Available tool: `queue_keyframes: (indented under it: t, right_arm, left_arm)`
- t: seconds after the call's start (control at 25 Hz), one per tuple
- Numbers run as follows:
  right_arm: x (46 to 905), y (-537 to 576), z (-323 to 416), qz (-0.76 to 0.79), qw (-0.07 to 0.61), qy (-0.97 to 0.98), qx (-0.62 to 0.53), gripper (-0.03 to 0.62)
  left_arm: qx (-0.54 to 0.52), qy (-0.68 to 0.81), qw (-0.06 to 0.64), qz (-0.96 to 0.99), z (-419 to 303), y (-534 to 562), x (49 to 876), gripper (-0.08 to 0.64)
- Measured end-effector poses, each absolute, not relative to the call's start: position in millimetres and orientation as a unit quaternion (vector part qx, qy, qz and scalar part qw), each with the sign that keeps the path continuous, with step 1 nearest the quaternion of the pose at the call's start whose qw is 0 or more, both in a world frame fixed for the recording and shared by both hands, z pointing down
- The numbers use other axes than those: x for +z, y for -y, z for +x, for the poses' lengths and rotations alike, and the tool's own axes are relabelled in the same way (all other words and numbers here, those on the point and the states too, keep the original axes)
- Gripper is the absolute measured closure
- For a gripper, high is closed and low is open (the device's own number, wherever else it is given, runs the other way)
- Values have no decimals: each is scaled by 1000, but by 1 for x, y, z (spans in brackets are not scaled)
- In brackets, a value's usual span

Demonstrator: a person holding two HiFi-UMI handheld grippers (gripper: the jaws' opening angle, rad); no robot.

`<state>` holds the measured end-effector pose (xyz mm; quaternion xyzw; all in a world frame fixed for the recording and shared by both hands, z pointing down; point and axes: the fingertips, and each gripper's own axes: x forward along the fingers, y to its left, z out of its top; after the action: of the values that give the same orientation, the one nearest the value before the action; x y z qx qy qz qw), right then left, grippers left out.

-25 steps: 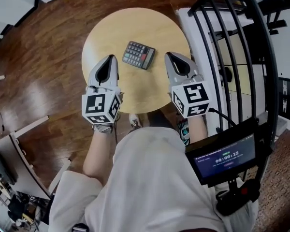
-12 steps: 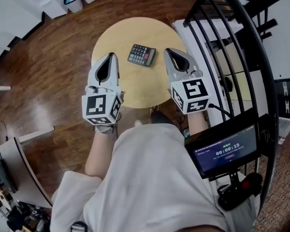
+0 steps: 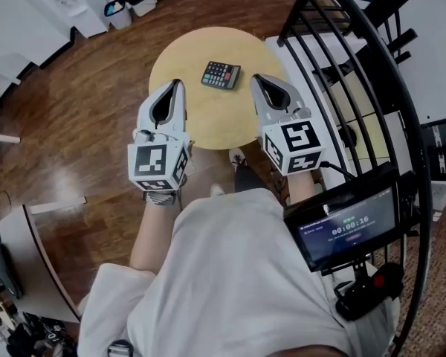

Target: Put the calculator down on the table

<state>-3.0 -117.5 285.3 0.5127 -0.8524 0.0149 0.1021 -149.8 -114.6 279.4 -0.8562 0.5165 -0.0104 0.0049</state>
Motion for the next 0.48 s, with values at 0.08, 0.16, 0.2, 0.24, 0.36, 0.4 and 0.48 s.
queue_keyframes:
  t: [0.08, 0.16, 0.2, 0.24, 0.36, 0.4, 0.48]
  right_arm:
    - [284, 109, -6, 513, 103, 852, 13, 591]
    - [282, 103, -6, 515, 102, 851, 12, 589]
    - [280, 100, -6, 516, 101, 850, 12, 591]
    - [278, 97, -5, 517, 99, 850, 13, 589]
    - [274, 92, -3, 519, 94, 850, 13, 590]
    - [273, 92, -1, 518, 93, 850, 13, 591]
    - [271, 92, 3, 517, 91, 851, 13, 591]
  left_arm:
    - [-22, -516, 20, -856, -152, 106, 278, 557]
    - [-35, -517, 37, -855, -153, 98, 275, 557]
    - [-37, -516, 41, -855, -153, 93, 273, 557]
    - [-38, -514, 43, -856, -152, 89, 271, 557]
    - [-32, -513, 41, -857, -152, 84, 266, 557]
    - [-30, -514, 40, -856, -152, 84, 265, 557]
    - [-29, -516, 37, -855, -150, 84, 264, 557]
